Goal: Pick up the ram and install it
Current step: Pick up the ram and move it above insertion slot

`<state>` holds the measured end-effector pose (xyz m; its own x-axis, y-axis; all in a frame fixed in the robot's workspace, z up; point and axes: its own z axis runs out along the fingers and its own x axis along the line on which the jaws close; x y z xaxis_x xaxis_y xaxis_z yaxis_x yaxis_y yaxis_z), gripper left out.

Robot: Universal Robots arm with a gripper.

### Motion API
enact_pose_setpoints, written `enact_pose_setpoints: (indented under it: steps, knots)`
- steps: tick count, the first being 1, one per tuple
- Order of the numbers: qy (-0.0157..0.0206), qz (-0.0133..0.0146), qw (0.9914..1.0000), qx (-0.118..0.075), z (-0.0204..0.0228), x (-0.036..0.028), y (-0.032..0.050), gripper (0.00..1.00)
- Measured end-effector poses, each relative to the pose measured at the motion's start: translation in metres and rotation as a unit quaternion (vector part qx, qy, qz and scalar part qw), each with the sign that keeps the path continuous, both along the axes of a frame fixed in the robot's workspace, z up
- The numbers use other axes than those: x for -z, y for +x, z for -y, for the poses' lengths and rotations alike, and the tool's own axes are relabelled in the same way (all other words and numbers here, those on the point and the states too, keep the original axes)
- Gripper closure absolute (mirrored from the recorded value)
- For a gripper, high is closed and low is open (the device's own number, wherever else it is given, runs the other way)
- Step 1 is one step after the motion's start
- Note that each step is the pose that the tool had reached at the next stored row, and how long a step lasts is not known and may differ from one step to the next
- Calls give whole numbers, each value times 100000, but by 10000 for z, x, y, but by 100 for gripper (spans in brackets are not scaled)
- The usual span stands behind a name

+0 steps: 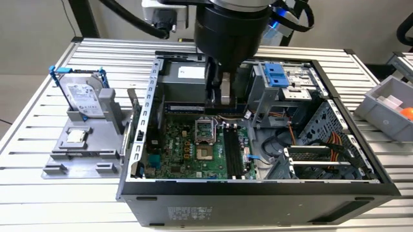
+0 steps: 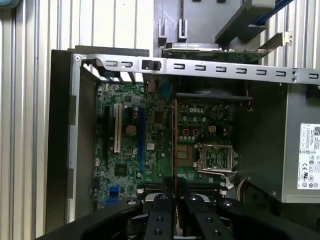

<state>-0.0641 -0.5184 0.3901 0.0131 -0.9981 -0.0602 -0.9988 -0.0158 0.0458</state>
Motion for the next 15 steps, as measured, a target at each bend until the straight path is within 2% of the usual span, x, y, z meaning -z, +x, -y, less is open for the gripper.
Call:
enact_pose_setpoints:
  steps: [9,15]
  knots:
    - [2,-1,100000,2,-4,3,410,100]
    - [0,-1,100000,-3,-27,7,681,100]
